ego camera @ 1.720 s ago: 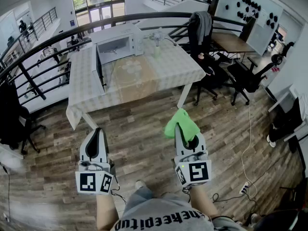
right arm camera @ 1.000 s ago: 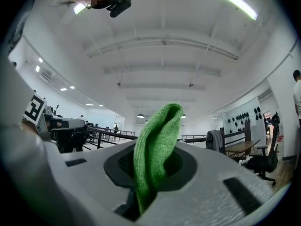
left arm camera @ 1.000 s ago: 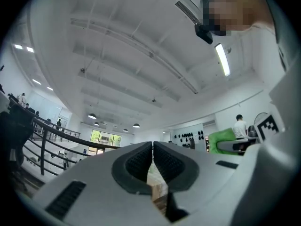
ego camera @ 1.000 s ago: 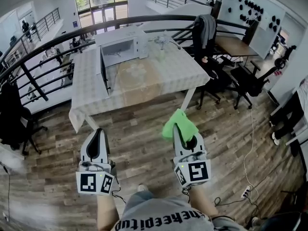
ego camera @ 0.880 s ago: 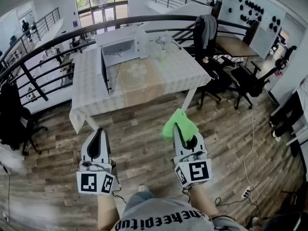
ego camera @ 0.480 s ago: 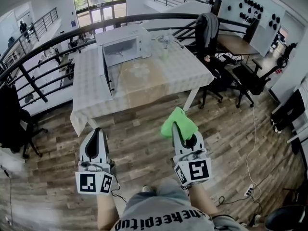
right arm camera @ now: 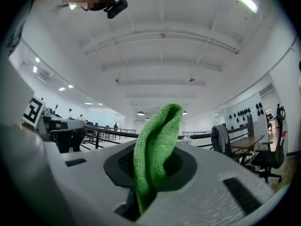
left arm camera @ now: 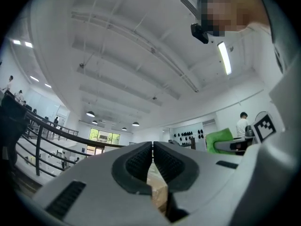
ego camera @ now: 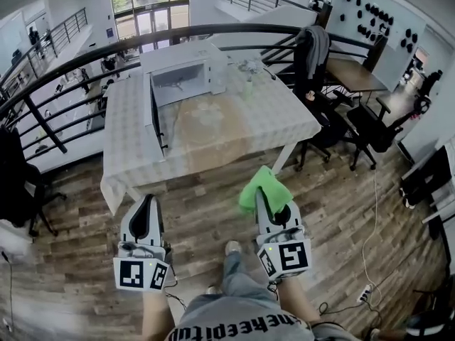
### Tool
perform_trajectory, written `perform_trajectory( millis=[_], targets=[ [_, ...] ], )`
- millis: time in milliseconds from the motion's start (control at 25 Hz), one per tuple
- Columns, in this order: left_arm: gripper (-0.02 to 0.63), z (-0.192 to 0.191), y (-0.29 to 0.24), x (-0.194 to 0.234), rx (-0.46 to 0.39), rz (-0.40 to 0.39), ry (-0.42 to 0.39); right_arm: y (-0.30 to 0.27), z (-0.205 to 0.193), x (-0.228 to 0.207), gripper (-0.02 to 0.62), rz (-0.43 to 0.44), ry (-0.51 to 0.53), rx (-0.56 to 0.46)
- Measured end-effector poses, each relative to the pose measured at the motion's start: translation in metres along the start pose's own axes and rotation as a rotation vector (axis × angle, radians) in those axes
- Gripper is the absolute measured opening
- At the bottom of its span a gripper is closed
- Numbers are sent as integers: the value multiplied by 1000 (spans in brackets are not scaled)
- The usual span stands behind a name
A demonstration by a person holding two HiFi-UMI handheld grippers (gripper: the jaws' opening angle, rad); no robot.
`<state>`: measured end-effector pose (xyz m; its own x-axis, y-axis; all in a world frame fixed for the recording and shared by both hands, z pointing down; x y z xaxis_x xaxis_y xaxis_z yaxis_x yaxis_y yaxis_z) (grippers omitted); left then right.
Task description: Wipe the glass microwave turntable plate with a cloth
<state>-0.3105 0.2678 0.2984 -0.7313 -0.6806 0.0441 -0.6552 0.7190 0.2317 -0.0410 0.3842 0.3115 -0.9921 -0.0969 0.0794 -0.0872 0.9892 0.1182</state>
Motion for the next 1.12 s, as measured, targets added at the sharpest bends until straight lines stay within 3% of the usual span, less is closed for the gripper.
perform_trajectory(
  millis=[240, 680, 1120],
  targets=[
    [11, -8, -65, 15, -20, 41, -7, -68, -8, -32, 51, 34, -6, -22],
    [12, -24, -190, 5, -45, 73, -17, -175, -13, -115, 52, 87, -6, -49],
    [11, -37, -240, -15, -44, 129, -58, -222, -33, -165, 52, 147, -43, -50]
  ],
)
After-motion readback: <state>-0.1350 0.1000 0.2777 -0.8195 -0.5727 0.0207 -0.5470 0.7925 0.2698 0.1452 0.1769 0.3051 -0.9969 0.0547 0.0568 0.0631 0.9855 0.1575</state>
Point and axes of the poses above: the fingertips, and each gripper's own axes: y backward along the fingers, x to its left, z out of its top, the point moved 9 cm from there along y, backward along the fingers, and after that the axes turned 1 degree about z, right-handed, at the moved point
